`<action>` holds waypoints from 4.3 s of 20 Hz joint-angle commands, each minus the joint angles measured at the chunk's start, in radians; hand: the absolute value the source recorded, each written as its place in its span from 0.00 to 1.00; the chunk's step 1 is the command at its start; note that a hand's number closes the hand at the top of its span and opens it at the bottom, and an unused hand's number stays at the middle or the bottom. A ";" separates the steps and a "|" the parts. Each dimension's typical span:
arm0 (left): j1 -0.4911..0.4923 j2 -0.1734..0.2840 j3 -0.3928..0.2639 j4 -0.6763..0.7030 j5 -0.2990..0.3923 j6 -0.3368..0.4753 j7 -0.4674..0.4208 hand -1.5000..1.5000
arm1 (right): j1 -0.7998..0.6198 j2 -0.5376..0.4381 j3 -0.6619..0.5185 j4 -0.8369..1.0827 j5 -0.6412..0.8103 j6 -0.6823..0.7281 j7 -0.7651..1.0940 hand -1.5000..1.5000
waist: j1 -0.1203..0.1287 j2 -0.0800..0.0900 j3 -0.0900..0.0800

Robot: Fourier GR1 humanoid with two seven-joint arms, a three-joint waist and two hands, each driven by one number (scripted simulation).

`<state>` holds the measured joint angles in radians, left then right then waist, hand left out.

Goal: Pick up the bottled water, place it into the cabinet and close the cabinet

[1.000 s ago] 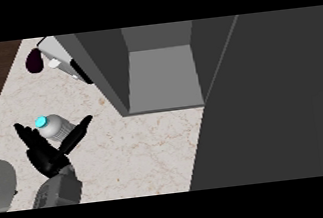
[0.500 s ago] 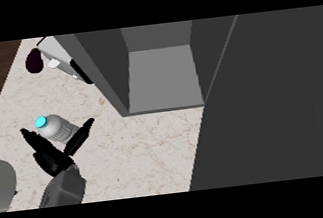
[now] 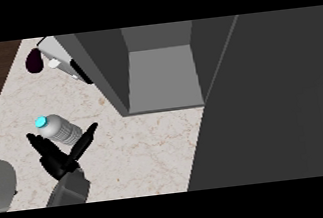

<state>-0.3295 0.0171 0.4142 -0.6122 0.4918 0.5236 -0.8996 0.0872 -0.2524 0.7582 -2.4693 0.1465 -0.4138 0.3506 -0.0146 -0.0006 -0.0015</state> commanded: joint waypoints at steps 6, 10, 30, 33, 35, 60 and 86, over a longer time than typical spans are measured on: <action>-0.066 0.024 0.066 0.116 0.064 -0.124 -0.130 1.00 | 0.058 -0.050 0.036 -0.092 0.103 -0.003 -0.012 0.00 | -0.005 0.001 0.000; -0.088 0.028 0.068 0.166 0.068 -0.161 -0.170 1.00 | 0.023 -0.054 -0.054 -0.078 0.035 0.007 -0.018 0.00 | 0.000 0.003 0.000; 0.145 0.033 -0.376 -0.109 -0.180 -0.697 0.057 1.00 | -0.022 -0.060 -0.011 -0.073 0.073 -0.032 0.062 0.00 | 0.023 -0.007 0.002; 0.153 0.054 -0.399 -0.187 -0.185 -0.701 0.128 1.00 | 0.031 -0.050 0.064 -0.053 0.125 -0.056 -0.023 0.00 | 0.015 -0.006 0.002; 0.224 0.052 -0.419 -0.319 -0.163 -0.706 0.197 1.00 | 0.043 -0.115 -0.003 -0.161 0.080 -0.038 0.057 0.00 | 0.019 -0.009 0.002; 0.067 -0.017 -0.689 -0.858 -0.178 -0.224 0.711 1.00 | 0.050 -0.076 0.049 -0.071 0.084 -0.066 -0.051 0.00 | 0.004 -0.002 0.001; -0.520 -0.017 -0.577 -0.132 -0.220 -0.030 0.606 1.00 | 0.075 -0.124 0.044 -0.123 0.044 -0.067 -0.048 0.00 | -0.016 0.005 0.000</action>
<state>-0.8005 0.0016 -0.1946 -0.8763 0.2772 0.4935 -0.2510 0.1526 -0.3694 0.7751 -2.4690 0.1224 -0.4782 0.2232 -0.0259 0.0023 -0.0005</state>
